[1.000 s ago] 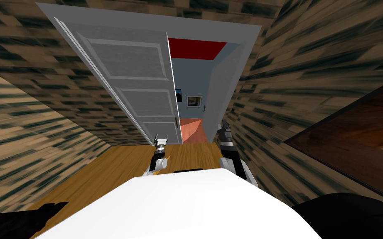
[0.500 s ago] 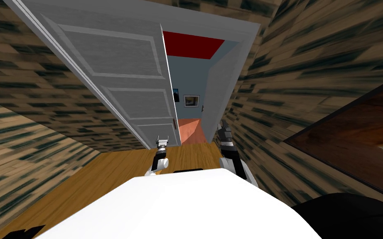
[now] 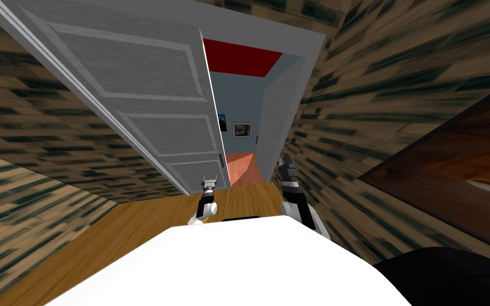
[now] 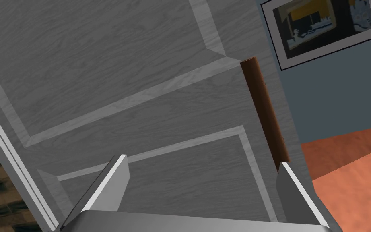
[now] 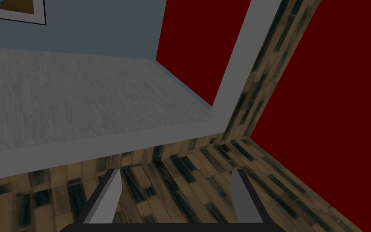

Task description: Push the door open

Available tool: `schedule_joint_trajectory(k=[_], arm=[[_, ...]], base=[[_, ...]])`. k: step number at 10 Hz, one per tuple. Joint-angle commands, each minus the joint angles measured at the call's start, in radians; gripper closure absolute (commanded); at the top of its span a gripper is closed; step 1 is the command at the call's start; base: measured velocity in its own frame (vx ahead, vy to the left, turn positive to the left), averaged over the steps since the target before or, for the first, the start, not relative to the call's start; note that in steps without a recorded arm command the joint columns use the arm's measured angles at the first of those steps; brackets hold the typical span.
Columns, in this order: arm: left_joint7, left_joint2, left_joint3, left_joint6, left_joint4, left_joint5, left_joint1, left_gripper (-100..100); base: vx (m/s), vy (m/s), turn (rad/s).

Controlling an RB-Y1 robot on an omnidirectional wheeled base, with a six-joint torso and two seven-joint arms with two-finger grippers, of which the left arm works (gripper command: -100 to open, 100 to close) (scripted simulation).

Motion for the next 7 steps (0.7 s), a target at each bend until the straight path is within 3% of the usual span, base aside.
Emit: schedule_joint_trajectory(k=[1,7], arm=[[0.044,-0.002,-0.005,-0.012,0.049,0.015,-0.019,-100],[0.176,-0.018,-0.022,-0.047,0.204,0.063,-0.085,-100]], base=[[0.081,0.054,-0.123],[0.083,0.061,-0.112]])
